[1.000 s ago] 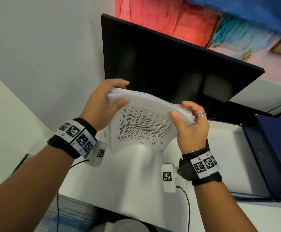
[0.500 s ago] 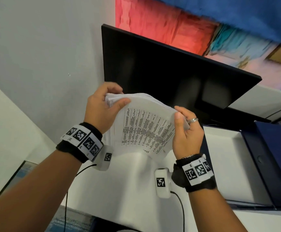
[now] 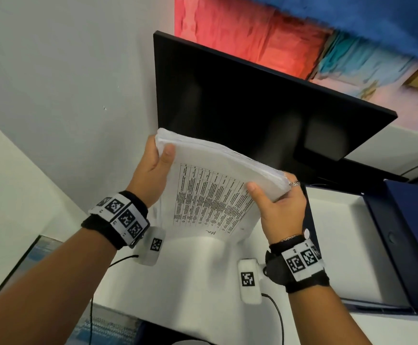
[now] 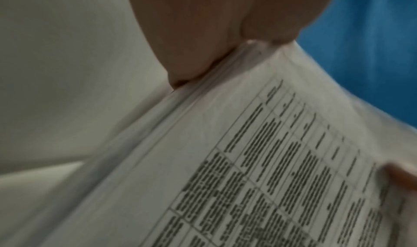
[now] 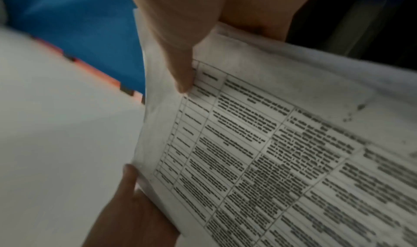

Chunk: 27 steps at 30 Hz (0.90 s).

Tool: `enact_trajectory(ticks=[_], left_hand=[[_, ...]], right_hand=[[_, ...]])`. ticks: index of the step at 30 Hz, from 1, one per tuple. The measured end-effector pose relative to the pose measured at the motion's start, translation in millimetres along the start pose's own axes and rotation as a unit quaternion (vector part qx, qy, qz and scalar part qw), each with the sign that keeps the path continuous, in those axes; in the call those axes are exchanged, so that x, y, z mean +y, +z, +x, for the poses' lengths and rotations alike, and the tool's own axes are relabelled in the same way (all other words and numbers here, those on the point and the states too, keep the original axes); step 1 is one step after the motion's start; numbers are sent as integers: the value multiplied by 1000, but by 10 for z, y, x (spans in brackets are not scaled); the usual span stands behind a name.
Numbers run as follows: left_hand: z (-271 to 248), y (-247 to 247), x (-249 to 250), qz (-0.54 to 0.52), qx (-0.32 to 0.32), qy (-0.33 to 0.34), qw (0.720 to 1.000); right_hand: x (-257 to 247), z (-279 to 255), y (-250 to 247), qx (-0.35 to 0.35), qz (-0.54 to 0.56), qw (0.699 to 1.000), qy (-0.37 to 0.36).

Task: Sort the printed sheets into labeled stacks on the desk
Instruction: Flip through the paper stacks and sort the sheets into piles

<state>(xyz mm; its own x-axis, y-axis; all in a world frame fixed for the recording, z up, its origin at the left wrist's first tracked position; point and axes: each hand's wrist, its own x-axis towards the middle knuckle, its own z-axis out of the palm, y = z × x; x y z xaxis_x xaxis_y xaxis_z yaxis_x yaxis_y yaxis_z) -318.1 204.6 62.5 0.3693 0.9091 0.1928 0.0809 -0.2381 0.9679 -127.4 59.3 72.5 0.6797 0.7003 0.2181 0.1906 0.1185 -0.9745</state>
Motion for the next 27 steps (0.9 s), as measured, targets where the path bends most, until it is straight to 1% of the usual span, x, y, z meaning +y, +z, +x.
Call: enact_trajectory(ticks=[5,8,10,11,12,14,15,16,17,19,20,21,22,24,25,27], left_hand=[[-34,120,134,-48,102,53,992],[27,182,162,-39,166,44,984],[63,195,153,-42,184,39,981],[81,193,139,-44,189,37,980],[91,199,128,-39,196,37,979],[124,241,99,9,220,39,975],[136,287,90,42,235,41,970],[153,340,82,70,248,45,965],[155,393,86,84,256,47,962],[196,470,131,75,260,54,961],[202,480,167,62,250,61,964],[188,458,187,46,225,73,970],[149,406,196,27,182,92,979],[52,253,152,-15,64,119,991],[11,177,109,-27,12,99,995],[-16,103,32,-1,-48,15,999]], right_hand=[[-106,6,134,-3,47,998,-49],[-79,41,151,36,-1,998,-52],[-61,57,145,73,-15,996,-54],[-70,60,153,82,0,995,-53],[-72,54,148,75,19,996,-52],[-68,33,164,28,29,997,-59],[-39,19,170,-3,4,998,-63],[9,8,185,-25,-43,997,-67],[46,-15,203,-34,-96,992,-72],[94,7,216,-12,-167,982,-89],[94,41,198,0,-168,982,-82],[78,84,163,4,-161,985,-68],[61,135,116,2,-154,986,-58],[13,232,15,-11,-145,988,-50],[-27,271,-25,-16,-139,989,-46],[-102,313,-57,-18,-121,991,-46]])
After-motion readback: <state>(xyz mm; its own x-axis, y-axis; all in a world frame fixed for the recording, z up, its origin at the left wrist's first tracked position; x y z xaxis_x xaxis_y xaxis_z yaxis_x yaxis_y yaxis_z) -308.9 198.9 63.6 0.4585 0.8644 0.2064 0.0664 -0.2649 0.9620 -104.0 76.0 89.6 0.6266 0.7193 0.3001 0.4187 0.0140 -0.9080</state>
